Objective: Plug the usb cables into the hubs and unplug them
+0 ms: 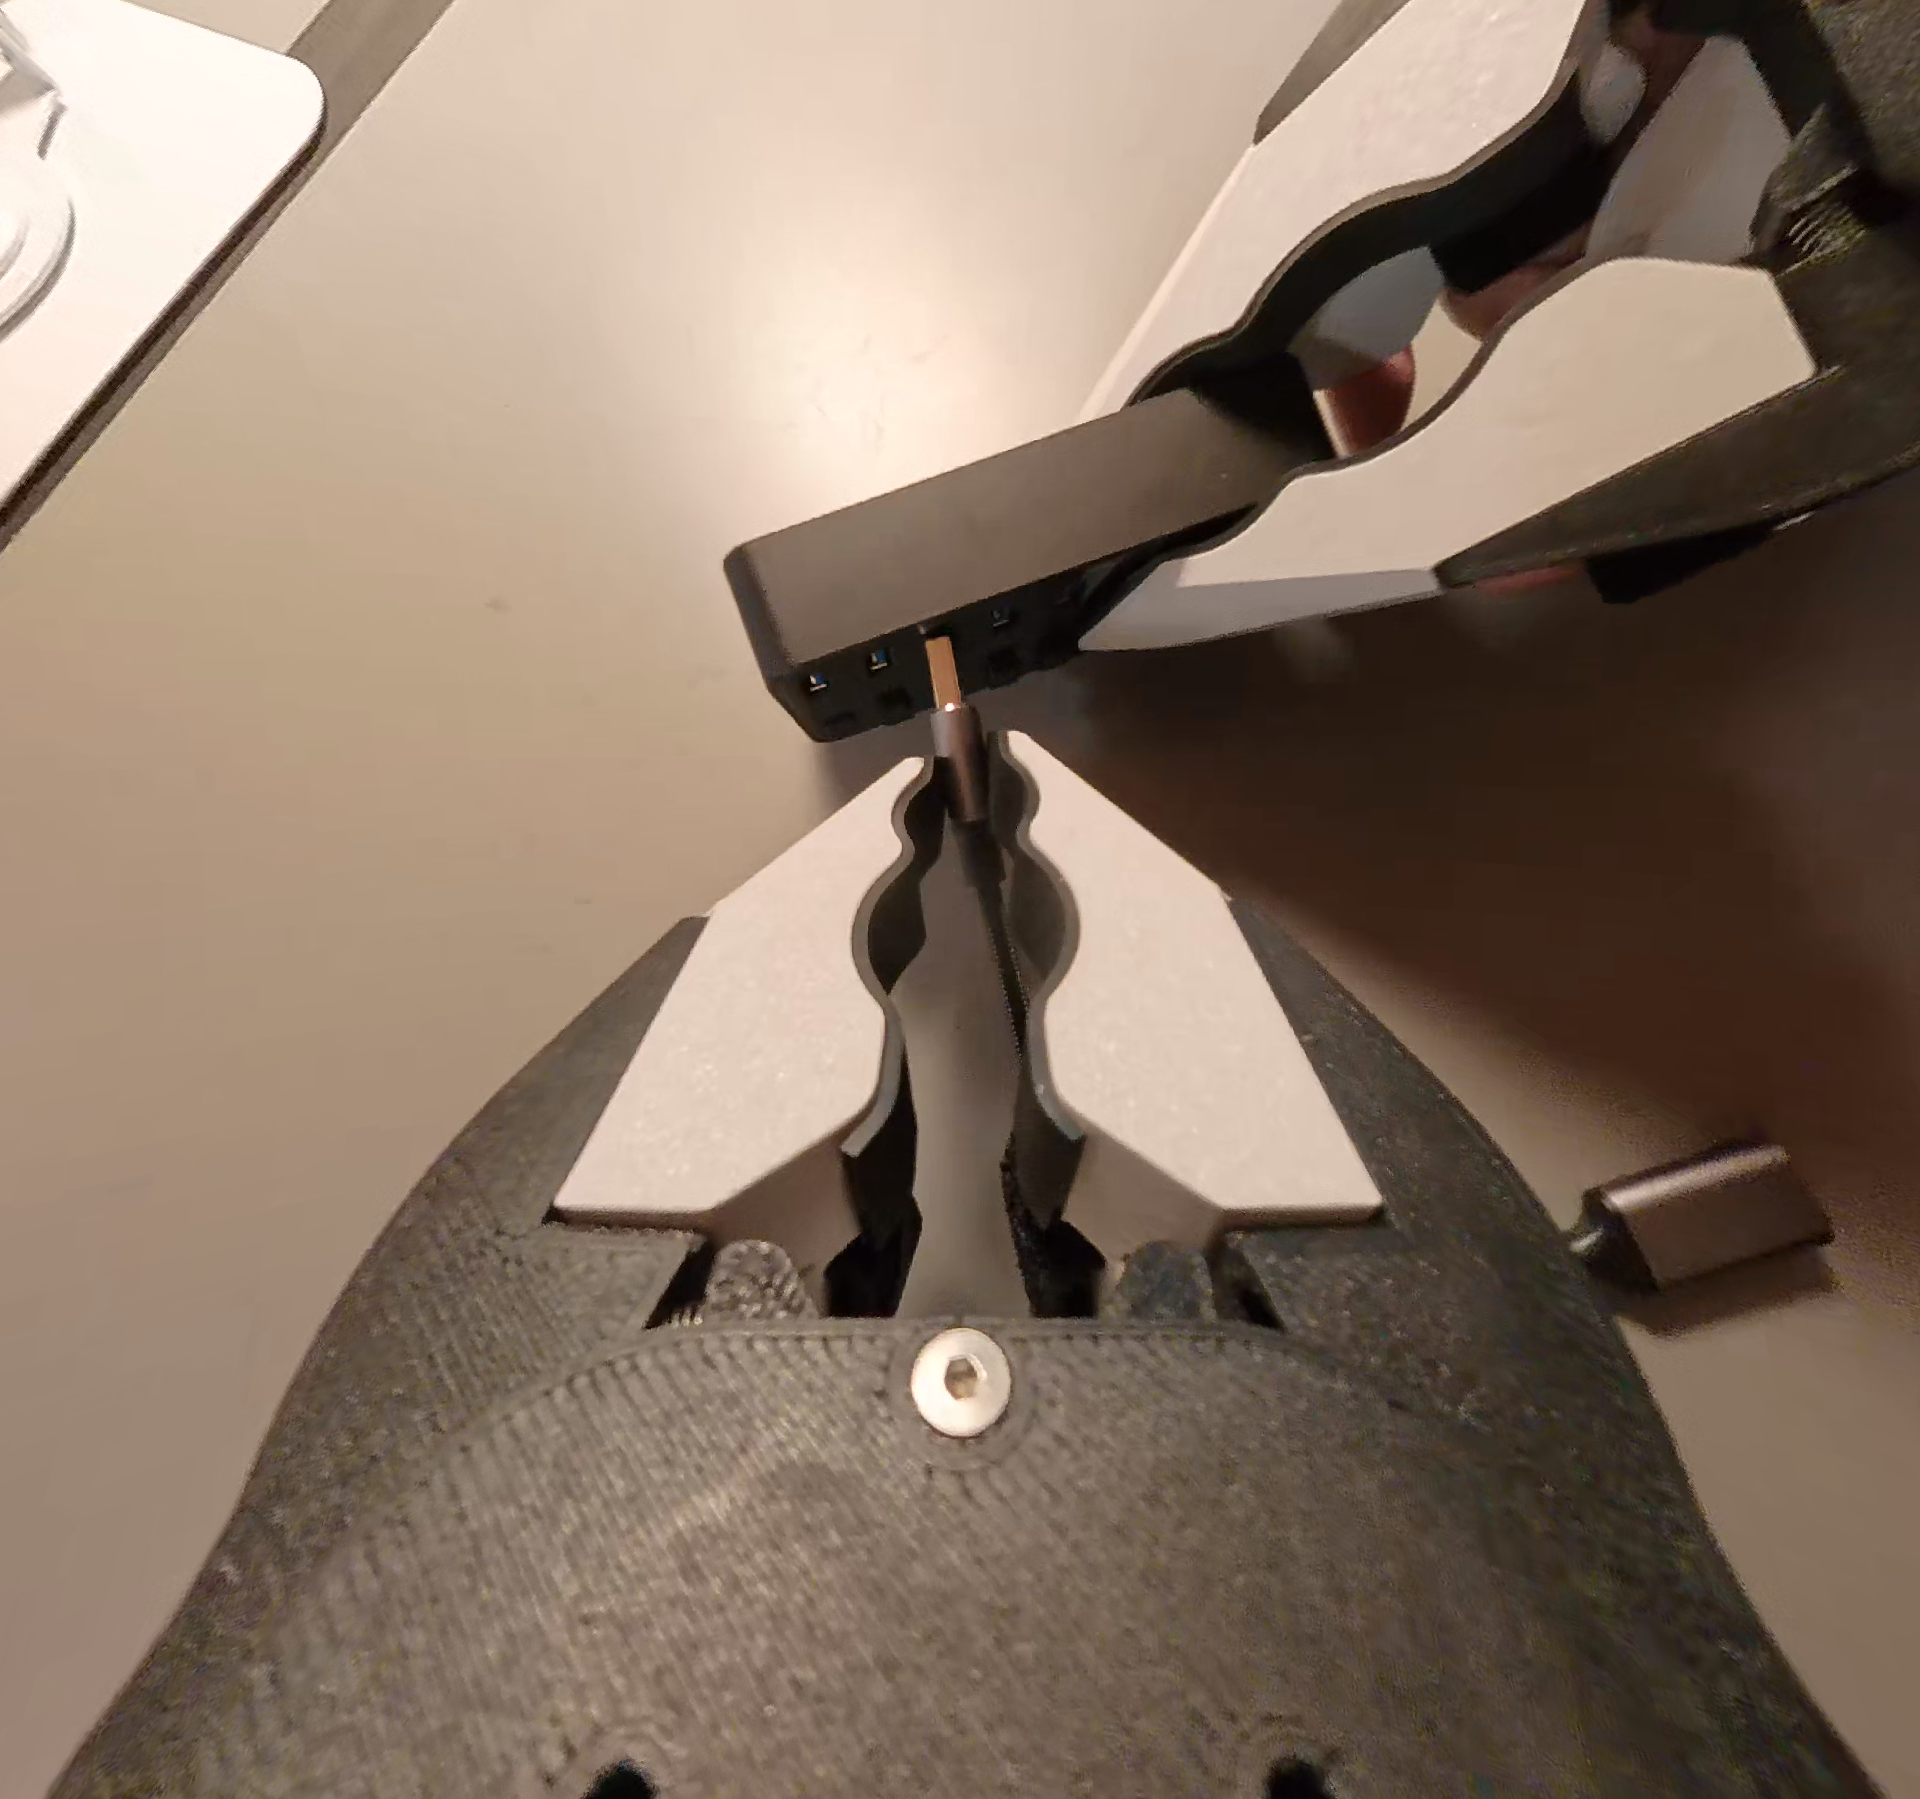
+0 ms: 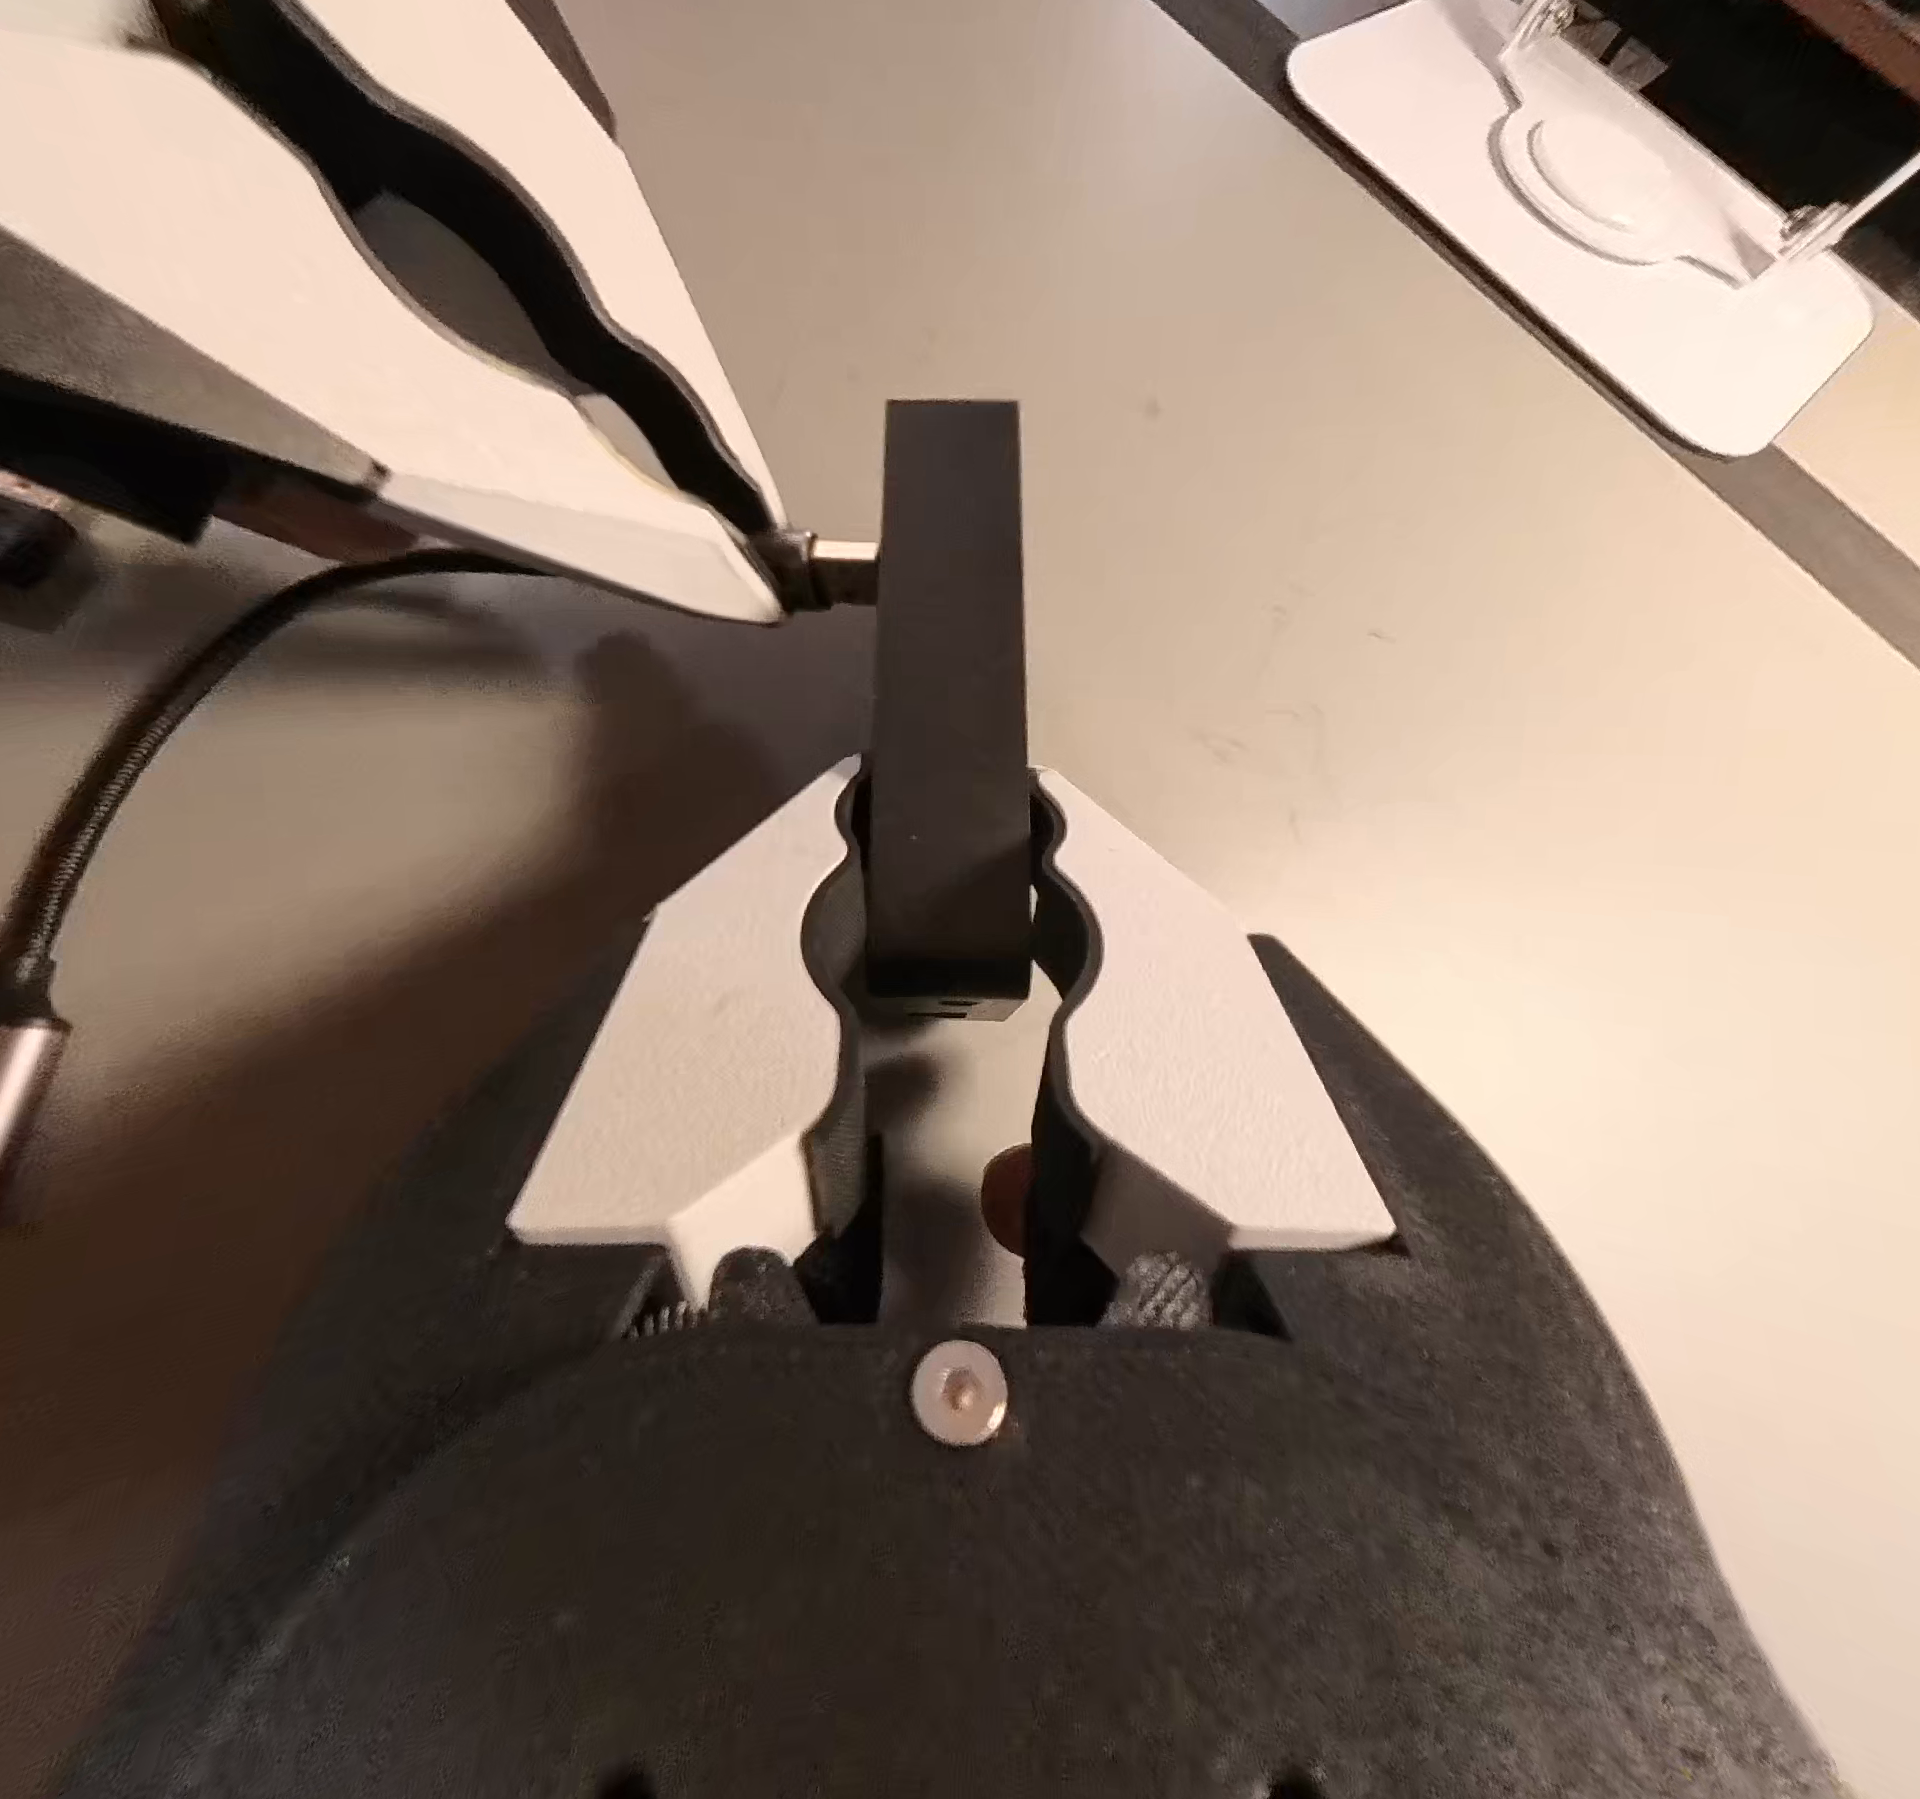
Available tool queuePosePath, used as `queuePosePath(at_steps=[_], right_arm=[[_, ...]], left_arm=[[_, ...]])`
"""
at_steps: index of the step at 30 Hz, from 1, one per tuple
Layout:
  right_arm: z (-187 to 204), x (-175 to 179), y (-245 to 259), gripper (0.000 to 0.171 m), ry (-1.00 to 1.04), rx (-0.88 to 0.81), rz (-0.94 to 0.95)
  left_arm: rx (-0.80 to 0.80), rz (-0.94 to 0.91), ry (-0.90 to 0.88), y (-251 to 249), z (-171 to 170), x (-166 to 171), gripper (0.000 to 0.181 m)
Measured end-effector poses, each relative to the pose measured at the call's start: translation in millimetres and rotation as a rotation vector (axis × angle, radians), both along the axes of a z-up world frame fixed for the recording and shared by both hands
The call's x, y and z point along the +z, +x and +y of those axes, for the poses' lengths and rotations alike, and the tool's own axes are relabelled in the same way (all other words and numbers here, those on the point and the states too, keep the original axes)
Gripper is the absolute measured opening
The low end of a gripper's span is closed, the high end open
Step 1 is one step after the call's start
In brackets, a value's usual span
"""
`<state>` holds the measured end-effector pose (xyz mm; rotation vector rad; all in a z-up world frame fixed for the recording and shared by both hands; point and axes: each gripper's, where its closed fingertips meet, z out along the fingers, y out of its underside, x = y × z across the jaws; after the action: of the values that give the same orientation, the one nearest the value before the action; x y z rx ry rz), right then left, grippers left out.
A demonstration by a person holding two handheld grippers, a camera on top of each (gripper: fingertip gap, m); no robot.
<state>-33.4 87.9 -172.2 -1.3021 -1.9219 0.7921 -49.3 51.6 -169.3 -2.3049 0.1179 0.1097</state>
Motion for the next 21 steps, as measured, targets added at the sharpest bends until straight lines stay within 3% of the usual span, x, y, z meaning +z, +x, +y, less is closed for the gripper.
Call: queuePosePath(at_steps=[4, 11, 21], right_arm=[[-0.5, 1.4, -1.5, 0.025, 0.046, -0.008, 0.011], [-3.2, 7.1, -4.4, 0.027, 0.306, 0.025, 0.096], [0.3, 4.3, -5.2, 0.027, 0.128, 0.024, 0.09]], left_arm=[[0.008, 0.06, -0.004, -2.8, 0.5, 1.0, 0.012], [0.03, 0.068, 0.006, -5.1, 2.4, -1.4, 0.012], [-0.001, 0.031, 0.09, -2.5, 12.6, 0.3, 0.014]])
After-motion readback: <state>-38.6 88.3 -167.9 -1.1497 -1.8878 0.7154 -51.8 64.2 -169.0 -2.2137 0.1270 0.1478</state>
